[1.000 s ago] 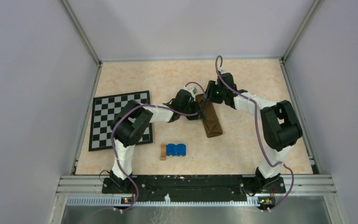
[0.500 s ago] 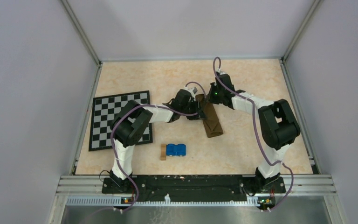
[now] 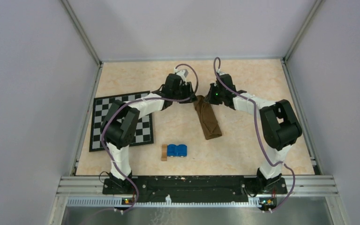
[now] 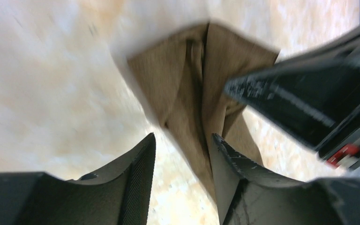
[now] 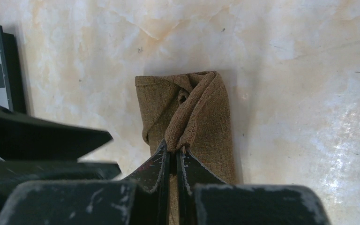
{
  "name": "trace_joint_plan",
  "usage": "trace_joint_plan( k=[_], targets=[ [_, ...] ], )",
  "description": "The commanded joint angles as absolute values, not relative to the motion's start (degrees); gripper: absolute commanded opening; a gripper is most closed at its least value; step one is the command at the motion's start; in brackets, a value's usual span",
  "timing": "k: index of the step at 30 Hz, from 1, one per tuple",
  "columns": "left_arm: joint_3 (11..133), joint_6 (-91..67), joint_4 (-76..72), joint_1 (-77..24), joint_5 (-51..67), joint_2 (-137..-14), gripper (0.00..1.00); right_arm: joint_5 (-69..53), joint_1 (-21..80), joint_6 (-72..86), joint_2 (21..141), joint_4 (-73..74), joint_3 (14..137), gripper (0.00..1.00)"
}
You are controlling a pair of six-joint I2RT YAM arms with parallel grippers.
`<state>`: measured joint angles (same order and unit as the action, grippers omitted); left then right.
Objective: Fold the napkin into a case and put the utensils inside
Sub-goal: Stuff the top corner of the smaller-rectangle-folded napkin into the folded napkin.
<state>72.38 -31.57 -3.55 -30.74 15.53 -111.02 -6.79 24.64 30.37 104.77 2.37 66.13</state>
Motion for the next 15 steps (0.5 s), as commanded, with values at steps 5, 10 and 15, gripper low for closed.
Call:
trace_joint_plan(
  k=[5,10,15],
  targets=[
    [81.57,-19.02,-0.94,-32.75,10.31,-116.49,0.29,-9.76,24.78,29.42,104.6,0.44,68.31,0.0],
    [80.22,-13.19,-4.05,-35.83,4.25,-115.95,0.28,-10.48,24.7,29.41,105.13,0.42,68.56,0.0],
    [80.57,-7.63,-4.03,-39.0,-4.01,-116.63,0.32,-10.87,24.7,29.42,105.12,0.44,68.42,0.0]
  ],
)
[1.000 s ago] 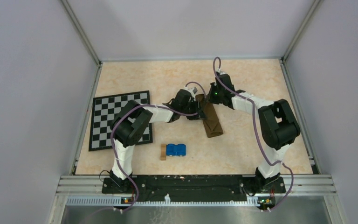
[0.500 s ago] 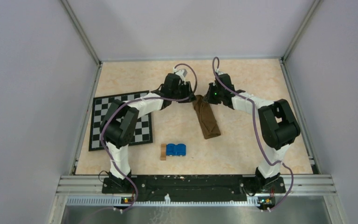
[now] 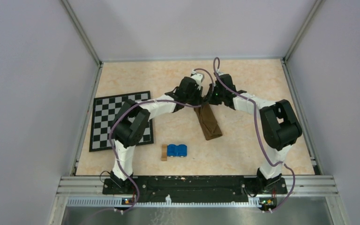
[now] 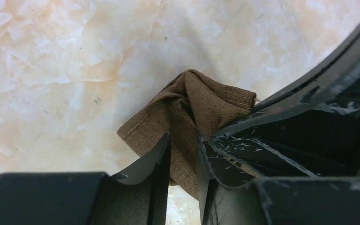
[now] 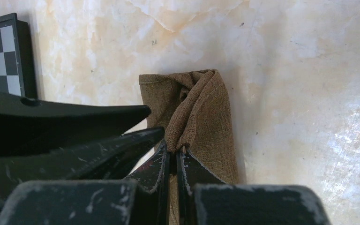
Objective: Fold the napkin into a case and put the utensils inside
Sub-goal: Stuff the top corner of the smaller-rectangle-folded napkin into the folded napkin.
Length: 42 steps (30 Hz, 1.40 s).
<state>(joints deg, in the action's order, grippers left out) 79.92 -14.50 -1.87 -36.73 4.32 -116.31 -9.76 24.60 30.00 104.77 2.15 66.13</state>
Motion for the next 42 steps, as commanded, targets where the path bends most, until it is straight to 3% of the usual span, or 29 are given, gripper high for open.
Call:
trace_joint_plan(
  k=[1,12,33,42],
  targets=[
    [80.71,-6.63,-3.84,-39.47,-4.99,-116.87,0.32,-10.89,24.7,29.45,105.12,0.44,68.44,0.0],
    [79.7,-4.28,-3.65,-42.21,-15.02,-117.67,0.34,-11.42,24.68,29.81,104.95,-1.36,67.68,0.0],
    [80.88,-3.2,-3.78,-43.24,-16.05,-120.4,0.31,-11.95,24.68,29.85,105.34,-1.45,67.47,0.0],
    [81.58,-2.45,-3.61,-43.97,-16.95,-121.07,0.37,-12.31,24.69,29.75,105.47,-1.35,67.52,0.0]
  ],
)
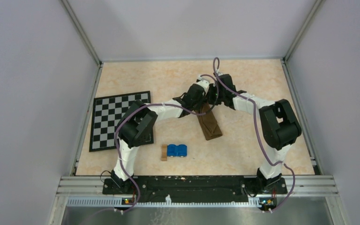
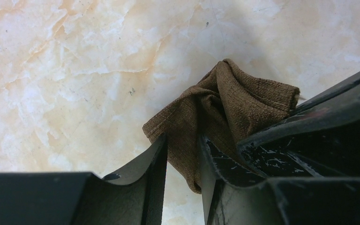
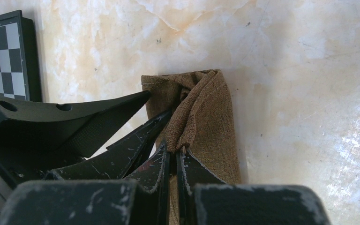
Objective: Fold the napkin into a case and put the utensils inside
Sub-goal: Stuff the top corner of the smaller-rectangle-folded napkin into the folded napkin.
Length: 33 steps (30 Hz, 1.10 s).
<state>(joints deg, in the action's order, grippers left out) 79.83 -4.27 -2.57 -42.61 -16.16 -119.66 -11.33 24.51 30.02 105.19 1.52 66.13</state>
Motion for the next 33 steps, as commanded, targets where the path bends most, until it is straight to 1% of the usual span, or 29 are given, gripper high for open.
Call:
trace_joint_plan(
  k=[1,3,4,9,13,19,22,24,26,30,33],
  targets=[
    [81.61,-2.46,-3.54,-44.1,-17.14,-121.23,0.37,-12.24,24.69,29.75,105.47,-1.35,67.58,0.0],
    [81.72,-2.46,-3.51,-44.18,-17.54,-121.51,0.36,-12.33,24.74,29.78,105.54,-1.3,67.57,0.0],
    [81.72,-2.39,-3.51,-44.16,-17.79,-121.62,0.33,-12.38,24.7,29.73,105.55,-1.34,67.54,0.0],
    [80.28,-3.26,-4.97,-44.06,-19.34,-119.74,0.12,-12.23,24.69,29.34,105.73,-1.16,67.45,0.0],
    [77.98,-8.36,-6.5,-41.37,-11.91,-117.0,0.0,-14.22,24.74,28.67,106.35,-1.78,67.72,0.0],
    [74.44,-14.56,-10.45,-38.99,-1.9,-115.02,0.0,-20.33,26.0,26.34,110.95,0.61,71.81,0.0],
    [74.03,-16.57,-10.8,-38.42,-0.3,-115.36,0.0,-20.75,26.41,25.84,111.7,2.13,72.71,0.0],
    [72.97,-17.67,-11.53,-38.19,-0.32,-115.11,0.0,-20.22,26.41,25.75,111.26,2.06,72.42,0.1],
    [71.92,-19.04,-12.4,-37.55,2.73,-114.97,0.0,-19.96,26.25,25.95,110.42,1.9,72.32,0.19],
    [70.37,-20.74,-13.21,-36.65,4.42,-114.81,0.0,-18.92,26.09,27.34,108.53,0.43,71.55,0.32],
    [69.16,-21.55,-14.1,-36.19,5.21,-114.38,0.0,-17.14,26.1,27.36,107.2,0.44,71.24,0.38]
  ],
)
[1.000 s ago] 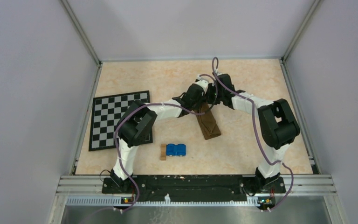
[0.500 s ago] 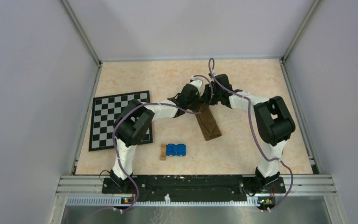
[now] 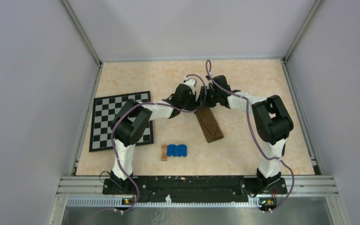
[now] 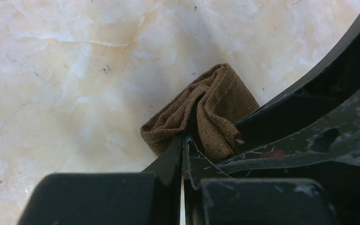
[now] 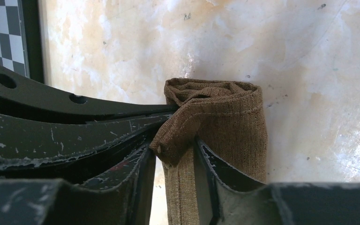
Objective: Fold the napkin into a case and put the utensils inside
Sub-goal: Stuff the top corner of the smaller-rectangle-folded napkin into the folded napkin.
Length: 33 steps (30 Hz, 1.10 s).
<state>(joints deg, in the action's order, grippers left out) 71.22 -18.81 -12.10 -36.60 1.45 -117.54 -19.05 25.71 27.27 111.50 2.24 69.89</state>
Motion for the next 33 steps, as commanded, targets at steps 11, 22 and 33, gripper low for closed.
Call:
trace_joint_plan(
  k=[11,22,33],
  targets=[
    [68.64,-22.46,-14.44,-35.67,6.68,-114.18,0.0,-16.53,26.1,27.23,107.35,0.44,71.18,0.35],
    [68.39,-24.17,-15.65,-34.9,8.35,-113.67,0.0,-17.88,26.45,27.47,108.65,1.59,70.36,0.0],
    [64.78,-24.7,-21.63,-34.47,10.4,-110.5,0.0,-18.28,26.37,29.39,109.17,2.75,67.68,0.0]
  ],
)
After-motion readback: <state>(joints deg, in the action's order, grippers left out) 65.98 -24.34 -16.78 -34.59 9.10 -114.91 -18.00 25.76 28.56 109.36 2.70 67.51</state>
